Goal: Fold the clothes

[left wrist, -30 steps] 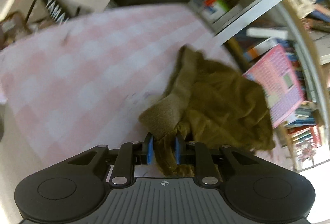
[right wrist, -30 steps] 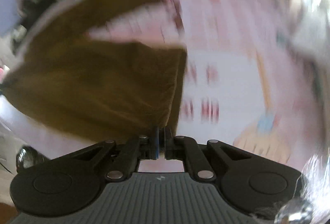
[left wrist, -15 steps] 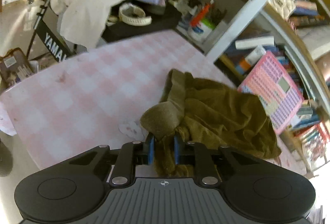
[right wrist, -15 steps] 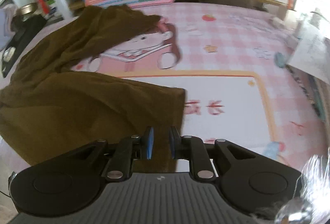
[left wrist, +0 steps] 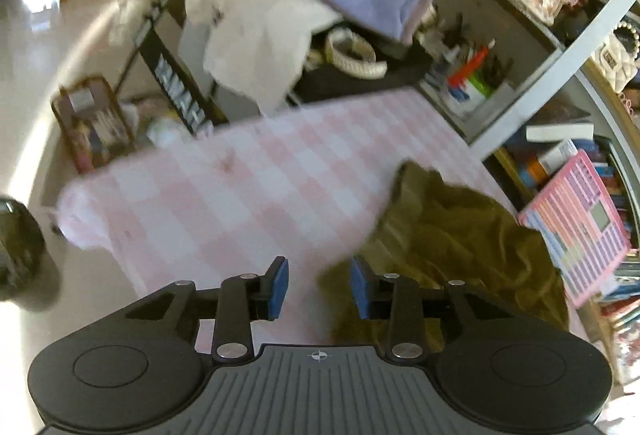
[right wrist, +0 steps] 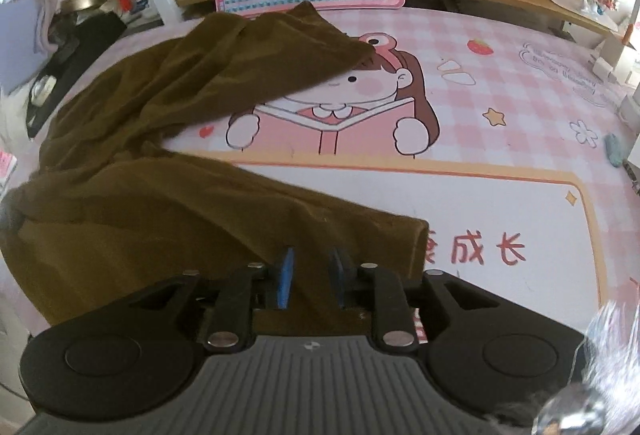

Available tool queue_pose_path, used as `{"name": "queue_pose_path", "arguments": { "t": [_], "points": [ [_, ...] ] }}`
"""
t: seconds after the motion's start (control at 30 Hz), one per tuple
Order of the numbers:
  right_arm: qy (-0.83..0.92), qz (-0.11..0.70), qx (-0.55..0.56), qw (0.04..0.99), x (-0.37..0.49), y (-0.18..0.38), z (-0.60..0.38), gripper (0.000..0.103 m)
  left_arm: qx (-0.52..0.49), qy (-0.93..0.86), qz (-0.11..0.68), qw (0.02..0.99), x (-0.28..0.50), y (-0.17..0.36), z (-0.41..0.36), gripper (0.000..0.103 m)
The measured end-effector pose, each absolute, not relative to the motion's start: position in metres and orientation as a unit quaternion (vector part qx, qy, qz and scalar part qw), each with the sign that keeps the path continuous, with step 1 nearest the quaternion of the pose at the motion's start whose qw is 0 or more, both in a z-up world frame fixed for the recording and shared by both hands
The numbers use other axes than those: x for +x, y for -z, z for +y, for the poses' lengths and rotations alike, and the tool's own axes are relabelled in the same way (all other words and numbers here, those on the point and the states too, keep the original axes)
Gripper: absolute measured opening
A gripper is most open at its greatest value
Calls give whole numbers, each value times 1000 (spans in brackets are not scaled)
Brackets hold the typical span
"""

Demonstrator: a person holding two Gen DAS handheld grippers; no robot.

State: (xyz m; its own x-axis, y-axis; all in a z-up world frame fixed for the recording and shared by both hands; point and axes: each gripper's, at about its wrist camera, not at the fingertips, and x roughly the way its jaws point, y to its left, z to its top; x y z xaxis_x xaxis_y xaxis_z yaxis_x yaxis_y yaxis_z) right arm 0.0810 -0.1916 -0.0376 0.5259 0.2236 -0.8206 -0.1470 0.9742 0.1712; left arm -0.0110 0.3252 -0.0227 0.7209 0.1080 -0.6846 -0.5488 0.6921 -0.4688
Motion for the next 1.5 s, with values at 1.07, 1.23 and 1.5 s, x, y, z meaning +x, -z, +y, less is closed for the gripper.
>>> {"name": "queue_pose_path", "arguments": {
  "t": [1.07, 1.23, 1.5],
  "points": [
    [-136, 488, -61, 860, 61, 73, -145, 43, -165, -94, 416, 889, 58, 61, 253, 33],
    [-163, 480, -64, 860, 60, 74, -139, 45, -174, -123, 415, 885, 52, 59, 261, 32],
    [-179, 460, -23, 870, 86, 51, -163, 45, -147, -137, 421, 884, 50, 46, 239, 34]
  ]
}}
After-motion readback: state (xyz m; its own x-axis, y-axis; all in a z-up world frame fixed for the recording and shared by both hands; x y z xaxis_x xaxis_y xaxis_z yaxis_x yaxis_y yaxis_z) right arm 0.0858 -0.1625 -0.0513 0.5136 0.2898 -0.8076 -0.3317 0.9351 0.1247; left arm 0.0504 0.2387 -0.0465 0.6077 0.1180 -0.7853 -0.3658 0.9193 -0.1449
